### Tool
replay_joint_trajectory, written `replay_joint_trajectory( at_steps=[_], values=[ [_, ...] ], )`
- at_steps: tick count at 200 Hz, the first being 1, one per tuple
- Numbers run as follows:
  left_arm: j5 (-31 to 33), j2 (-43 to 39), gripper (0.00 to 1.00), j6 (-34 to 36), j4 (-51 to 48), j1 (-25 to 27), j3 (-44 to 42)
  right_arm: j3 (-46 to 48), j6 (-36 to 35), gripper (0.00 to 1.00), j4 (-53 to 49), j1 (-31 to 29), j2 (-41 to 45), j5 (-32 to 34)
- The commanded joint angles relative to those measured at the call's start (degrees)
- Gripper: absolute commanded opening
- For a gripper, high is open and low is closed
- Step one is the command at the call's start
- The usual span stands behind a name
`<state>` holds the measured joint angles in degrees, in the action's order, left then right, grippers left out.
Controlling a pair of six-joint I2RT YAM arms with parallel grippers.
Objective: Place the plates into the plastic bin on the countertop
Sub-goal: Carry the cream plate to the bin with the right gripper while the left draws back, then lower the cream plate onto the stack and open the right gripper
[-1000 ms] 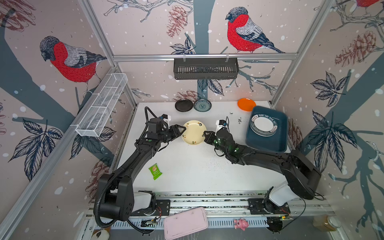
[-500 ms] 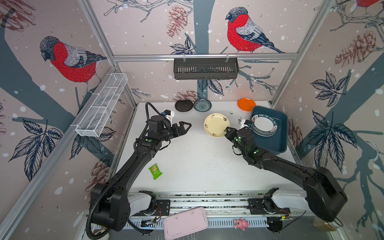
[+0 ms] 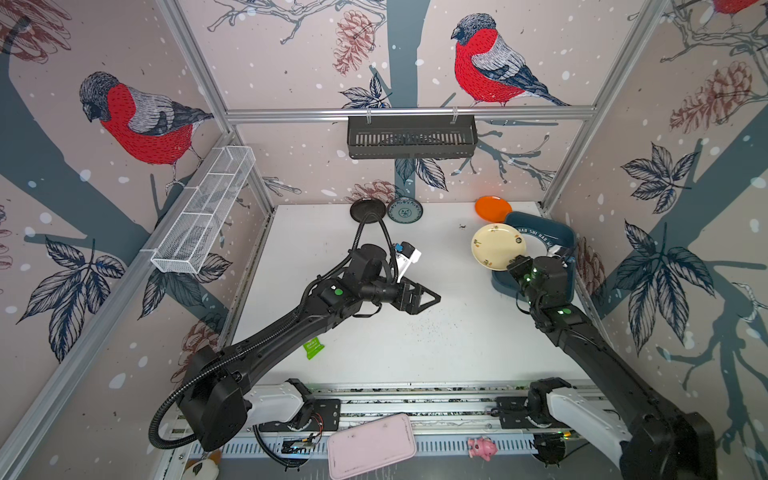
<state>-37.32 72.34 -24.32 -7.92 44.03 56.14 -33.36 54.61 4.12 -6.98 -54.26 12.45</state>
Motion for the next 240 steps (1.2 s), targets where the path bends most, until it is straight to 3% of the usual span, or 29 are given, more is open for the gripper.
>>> replay_joint_trajectory(
  at_steps=[1, 49, 94, 169, 240],
  values=[
    [-1.27, -0.06, 0.96, 4.10, -0.37, 3.23, 0.66, 1.38, -0.86, 0.01, -0.94, 4.42, 0.89, -2.90],
    [-1.30, -0.09, 0.96, 5.41, 0.74, 7.30, -0.23, 2.51, -1.12, 0.01, 3.32, 11.34, -2.19, -5.49],
    [1.43, 2.53, 0.96, 7.96, -2.87, 11.46, 0.68, -2.39, -4.20, 0.01, 5.63, 15.57, -11.59, -8.76],
    [4.87, 2.04, 0.96, 9.70, -3.74, 11.60, 0.73, -15.69, -5.10, 0.01, 6.64, 19.52, -34.94, -14.32],
    [7.72, 1.93, 0.96, 10.49, -4.18, 11.60, 0.73, -19.02, -3.11, 0.01, 9.20, 23.40, -40.78, -15.74]
  ],
)
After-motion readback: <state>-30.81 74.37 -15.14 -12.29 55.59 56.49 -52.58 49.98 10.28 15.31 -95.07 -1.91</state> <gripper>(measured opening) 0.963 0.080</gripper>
